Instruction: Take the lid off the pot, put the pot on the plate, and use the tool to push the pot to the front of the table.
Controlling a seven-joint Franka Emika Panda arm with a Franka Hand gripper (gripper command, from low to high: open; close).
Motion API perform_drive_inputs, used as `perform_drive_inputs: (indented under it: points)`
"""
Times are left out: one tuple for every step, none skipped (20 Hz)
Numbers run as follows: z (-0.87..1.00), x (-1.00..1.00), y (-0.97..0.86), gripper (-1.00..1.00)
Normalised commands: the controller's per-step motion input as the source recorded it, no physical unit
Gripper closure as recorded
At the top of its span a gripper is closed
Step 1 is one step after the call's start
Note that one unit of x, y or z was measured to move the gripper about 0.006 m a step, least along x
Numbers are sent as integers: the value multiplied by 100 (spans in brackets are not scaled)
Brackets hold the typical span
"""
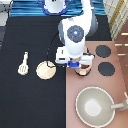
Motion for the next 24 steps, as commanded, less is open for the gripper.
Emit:
perform_drive_inputs:
  points:
    - [0, -8, 0, 100]
    - [0, -8, 1, 100]
    - [0, -8, 1, 100]
    - [0, -7, 2, 100]
    - [0, -5, 2, 100]
    - [1, -4, 2, 100]
    - [5, -2, 1, 100]
    - [8, 0, 1, 100]
    - [11, 0, 0, 100]
    - [14, 0, 0, 100]
    - [16, 0, 0, 100]
    - [19, 0, 0, 100]
    - [22, 0, 0, 100]
    - [30, 1, 0, 100]
    - [36, 3, 0, 100]
    - [45, 6, 0, 100]
    - [56, 7, 0, 100]
    - [71, 7, 0, 100]
    - [89, 8, -7, 100]
    - [98, 6, -13, 100]
    - [100, 2, -22, 100]
    - [100, 0, -30, 100]
    - [100, 0, -39, 100]
    - [100, -11, -47, 100]
